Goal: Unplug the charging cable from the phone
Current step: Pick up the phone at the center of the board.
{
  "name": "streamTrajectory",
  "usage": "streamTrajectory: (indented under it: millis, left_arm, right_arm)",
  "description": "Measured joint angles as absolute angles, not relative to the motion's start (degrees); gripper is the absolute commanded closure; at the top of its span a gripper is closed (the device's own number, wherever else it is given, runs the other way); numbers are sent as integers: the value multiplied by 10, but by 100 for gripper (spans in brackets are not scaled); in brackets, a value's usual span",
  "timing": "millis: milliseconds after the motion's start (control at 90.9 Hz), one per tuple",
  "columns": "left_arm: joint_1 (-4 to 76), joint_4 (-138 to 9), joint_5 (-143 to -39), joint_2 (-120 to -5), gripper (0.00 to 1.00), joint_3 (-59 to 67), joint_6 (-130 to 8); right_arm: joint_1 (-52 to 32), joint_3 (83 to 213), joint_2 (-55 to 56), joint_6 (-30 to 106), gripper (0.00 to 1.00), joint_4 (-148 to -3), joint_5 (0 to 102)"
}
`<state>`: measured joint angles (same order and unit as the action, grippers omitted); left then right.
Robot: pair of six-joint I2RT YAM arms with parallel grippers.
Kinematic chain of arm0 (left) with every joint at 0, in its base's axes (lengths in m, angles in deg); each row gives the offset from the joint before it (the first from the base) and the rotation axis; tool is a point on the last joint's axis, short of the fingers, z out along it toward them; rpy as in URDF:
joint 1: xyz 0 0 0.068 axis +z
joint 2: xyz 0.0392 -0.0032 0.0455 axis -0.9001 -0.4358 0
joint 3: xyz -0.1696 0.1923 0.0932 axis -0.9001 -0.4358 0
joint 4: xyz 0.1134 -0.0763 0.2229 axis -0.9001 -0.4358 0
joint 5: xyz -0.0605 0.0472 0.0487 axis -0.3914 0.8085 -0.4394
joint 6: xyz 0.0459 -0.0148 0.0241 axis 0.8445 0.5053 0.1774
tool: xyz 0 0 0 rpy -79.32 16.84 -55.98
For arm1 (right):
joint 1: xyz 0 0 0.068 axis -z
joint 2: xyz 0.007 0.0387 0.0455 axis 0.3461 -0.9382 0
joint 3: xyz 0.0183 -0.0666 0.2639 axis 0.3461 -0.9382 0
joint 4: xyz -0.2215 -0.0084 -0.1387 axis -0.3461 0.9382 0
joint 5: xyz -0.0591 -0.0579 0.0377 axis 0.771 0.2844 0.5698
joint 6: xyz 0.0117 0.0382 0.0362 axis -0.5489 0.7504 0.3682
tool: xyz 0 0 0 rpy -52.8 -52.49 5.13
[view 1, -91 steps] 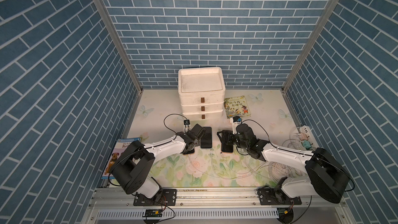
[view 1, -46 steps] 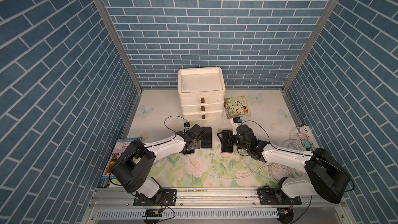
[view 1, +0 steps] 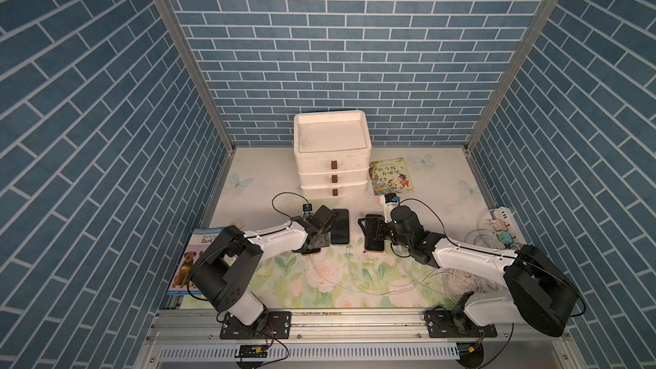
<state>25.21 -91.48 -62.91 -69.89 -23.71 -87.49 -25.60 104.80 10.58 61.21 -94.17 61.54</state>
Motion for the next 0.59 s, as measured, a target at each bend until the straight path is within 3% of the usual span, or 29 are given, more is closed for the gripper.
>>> streamTrajectory:
  millis: [231, 594]
  left_arm:
    - [253, -895, -633, -703, 16, -239, -876]
    - [254, -881, -634, -704, 16, -245, -879]
  right_arm:
    - [-256, 1034, 118, 612, 11, -942, 613]
    - [-268, 1021, 126, 612, 11, -942, 605]
